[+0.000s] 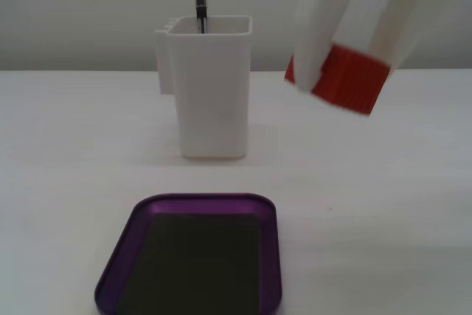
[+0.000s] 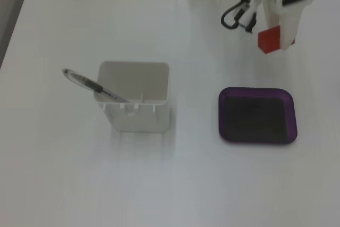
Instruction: Pick up the red cube and place it in the box.
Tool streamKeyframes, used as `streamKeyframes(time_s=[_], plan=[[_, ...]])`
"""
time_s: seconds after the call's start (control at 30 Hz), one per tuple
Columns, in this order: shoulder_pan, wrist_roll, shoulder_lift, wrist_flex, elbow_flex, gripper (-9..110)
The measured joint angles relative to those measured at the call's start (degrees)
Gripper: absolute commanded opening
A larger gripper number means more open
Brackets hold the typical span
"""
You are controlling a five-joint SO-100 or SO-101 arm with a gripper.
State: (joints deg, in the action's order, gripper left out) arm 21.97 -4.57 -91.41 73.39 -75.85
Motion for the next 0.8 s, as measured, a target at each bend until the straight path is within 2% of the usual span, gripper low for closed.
streamKeyframes(time_s=[0.33, 0.6, 0.8], plan=[[0.3, 7.3, 22.6, -3.0, 15.6, -1], [-7.6, 13.1, 35.2, 5.5, 31.8, -1], [-7.3, 13.4, 38.7, 9.8, 35.8, -1]])
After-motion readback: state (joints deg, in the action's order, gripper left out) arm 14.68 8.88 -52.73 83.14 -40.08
